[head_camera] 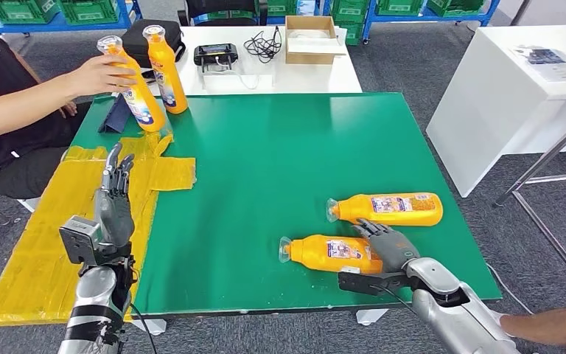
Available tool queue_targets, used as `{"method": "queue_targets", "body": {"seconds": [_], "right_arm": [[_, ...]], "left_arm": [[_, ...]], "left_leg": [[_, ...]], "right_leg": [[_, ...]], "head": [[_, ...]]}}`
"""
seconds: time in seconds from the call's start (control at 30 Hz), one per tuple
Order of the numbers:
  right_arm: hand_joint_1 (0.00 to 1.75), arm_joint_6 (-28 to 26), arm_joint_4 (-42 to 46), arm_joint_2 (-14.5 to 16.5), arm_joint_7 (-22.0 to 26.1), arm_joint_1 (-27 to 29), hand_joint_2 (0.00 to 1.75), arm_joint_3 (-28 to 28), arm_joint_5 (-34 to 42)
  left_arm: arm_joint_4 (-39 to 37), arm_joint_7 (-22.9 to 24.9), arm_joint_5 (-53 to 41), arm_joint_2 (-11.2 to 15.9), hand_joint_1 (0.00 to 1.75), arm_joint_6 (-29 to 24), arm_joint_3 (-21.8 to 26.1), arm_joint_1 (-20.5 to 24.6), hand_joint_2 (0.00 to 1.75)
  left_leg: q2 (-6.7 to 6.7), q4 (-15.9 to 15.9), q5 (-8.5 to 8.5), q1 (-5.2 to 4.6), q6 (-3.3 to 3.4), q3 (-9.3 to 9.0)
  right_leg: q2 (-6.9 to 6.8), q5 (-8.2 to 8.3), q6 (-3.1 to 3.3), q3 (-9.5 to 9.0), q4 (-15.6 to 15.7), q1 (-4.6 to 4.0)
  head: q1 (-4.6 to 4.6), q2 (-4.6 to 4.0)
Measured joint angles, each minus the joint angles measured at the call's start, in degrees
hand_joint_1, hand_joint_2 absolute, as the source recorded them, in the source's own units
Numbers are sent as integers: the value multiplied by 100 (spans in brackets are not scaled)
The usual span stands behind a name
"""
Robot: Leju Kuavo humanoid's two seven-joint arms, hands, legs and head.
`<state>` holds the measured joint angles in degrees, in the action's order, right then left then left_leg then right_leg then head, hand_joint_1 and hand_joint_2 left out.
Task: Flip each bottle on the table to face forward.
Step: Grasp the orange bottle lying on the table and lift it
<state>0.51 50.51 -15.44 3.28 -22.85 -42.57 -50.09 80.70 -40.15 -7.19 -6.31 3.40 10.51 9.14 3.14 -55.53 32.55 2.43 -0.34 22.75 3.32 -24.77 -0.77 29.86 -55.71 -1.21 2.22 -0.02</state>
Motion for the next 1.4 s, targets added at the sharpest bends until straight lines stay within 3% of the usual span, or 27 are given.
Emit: {"method": "queue_targets", "body": {"seconds": [0.03, 0.17, 0.43, 0.7, 1.03, 1.23, 1.37, 1.4], "right_arm": [[4, 5, -50, 48, 11, -36, 175, 32, -25], [172, 48, -310, 243, 87, -148, 175, 122, -91], [175, 292, -643, 416, 572, -221, 175, 332, 563], [175, 776, -632, 513, 1580, -197, 175, 1002, 2249], [175, 811, -521, 752, 1785, 77, 175, 1400, 2610], [175, 626, 69, 1260, 2067, 457, 175, 1811, 3327], [175, 609, 567, 1590, 1963, 528, 175, 1981, 3566], [175, 609, 674, 1669, 1962, 508, 175, 2018, 3617]], "left_arm": [[16, -1, 0, -6, 0, -4, -27, 54, 0], [40, 0, 0, -45, 0, -20, -131, 153, 0], [-41, 1, 120, -62, 0, 18, -228, 327, 0], [-149, 5, 287, -53, 0, 1, -340, 495, 0], [-307, 50, 358, -34, 0, 35, -364, 272, 0], [-249, 574, 907, -38, 0, 577, -387, 23, 0], [-53, 753, 1236, -79, 0, 931, -512, -160, 175], [14, 777, 1296, -100, 0, 1016, -566, -211, 175]], "left_leg": [[4, -4, -33, -1, -3, 28], [42, -6, -89, 3, -28, 54], [35, -4, -94, 1, -18, 58], [6, -11, -205, -13, -36, 204], [-78, -6, -208, -13, -40, 253], [-122, -7, -225, -16, -44, 306], [-172, -11, -255, -24, -46, 378], [-186, -11, -259, -26, -47, 390]], "right_leg": [[7, 47, 0, 20, 1, 1], [53, 142, 10, 51, 6, -8], [54, 149, 21, 105, 16, -11], [27, 232, 26, 171, 16, 15], [-57, 205, 21, 191, 16, 11], [-98, 205, 20, 229, 11, 16], [-153, 206, 20, 289, 6, 19], [-163, 206, 20, 298, 5, 19]], "head": [[1, 0], [-2, 0], [-3, 0], [3, 0], [1, 0], [3, 0], [3, 0], [4, 0]]}}
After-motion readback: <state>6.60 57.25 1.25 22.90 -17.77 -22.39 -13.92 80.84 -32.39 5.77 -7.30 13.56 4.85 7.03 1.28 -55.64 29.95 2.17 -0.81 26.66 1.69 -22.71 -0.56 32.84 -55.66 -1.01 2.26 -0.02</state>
